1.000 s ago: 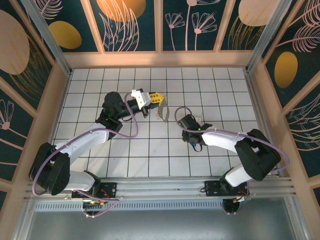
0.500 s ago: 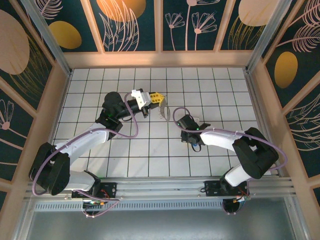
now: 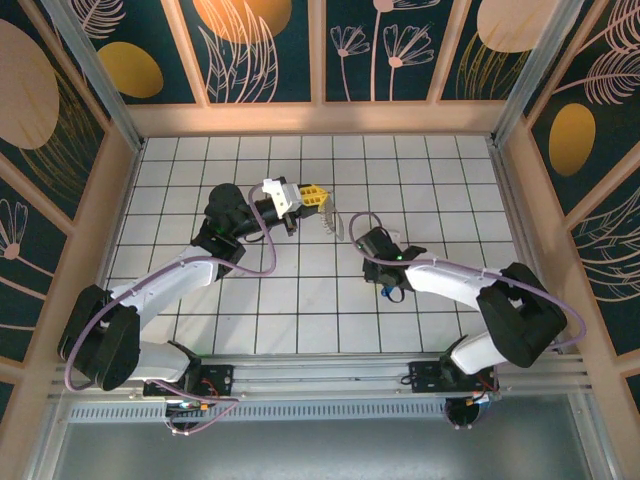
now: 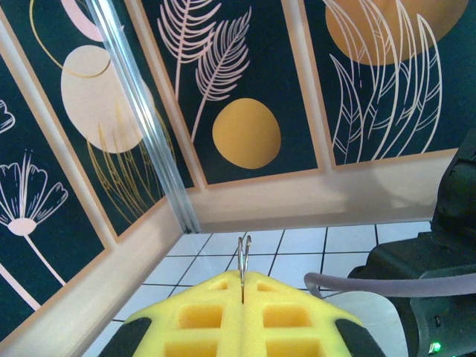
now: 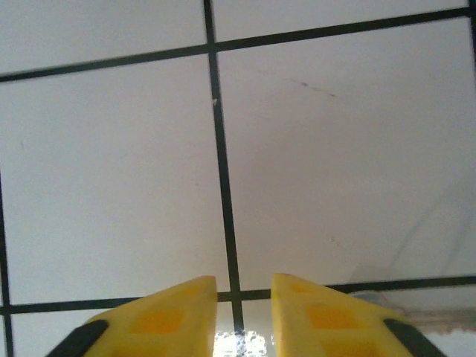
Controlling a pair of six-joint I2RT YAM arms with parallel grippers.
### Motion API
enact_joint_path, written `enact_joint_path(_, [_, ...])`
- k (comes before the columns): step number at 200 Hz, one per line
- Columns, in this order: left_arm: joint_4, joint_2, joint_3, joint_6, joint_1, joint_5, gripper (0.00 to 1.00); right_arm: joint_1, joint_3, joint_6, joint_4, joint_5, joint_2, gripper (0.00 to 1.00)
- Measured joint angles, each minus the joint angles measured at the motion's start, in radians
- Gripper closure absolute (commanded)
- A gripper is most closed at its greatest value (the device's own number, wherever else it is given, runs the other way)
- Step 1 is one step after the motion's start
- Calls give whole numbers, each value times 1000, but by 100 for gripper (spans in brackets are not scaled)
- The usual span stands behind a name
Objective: Put the keys on the keyring
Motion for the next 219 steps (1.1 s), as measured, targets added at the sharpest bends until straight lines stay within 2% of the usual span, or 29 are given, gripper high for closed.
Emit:
enact_joint_path(27, [0, 0, 0, -4, 0, 0, 100, 0, -3, 45, -36, 30, -31, 50])
enact_joint_path(84, [0, 0, 0, -10, 0, 0, 100, -44, -108, 148, -49, 45, -92, 49])
enact_joint_path(138, [0, 0, 0, -11, 0, 0, 100, -68, -161, 173, -25, 34, -106, 52])
enact_joint_path(156, [0, 0, 0, -14, 0, 1, 100, -76, -162, 171, 0, 23, -106, 56])
enact_joint_path(219, [0, 0, 0, -18, 0, 0, 100, -82, -149, 124, 71, -13, -76, 82])
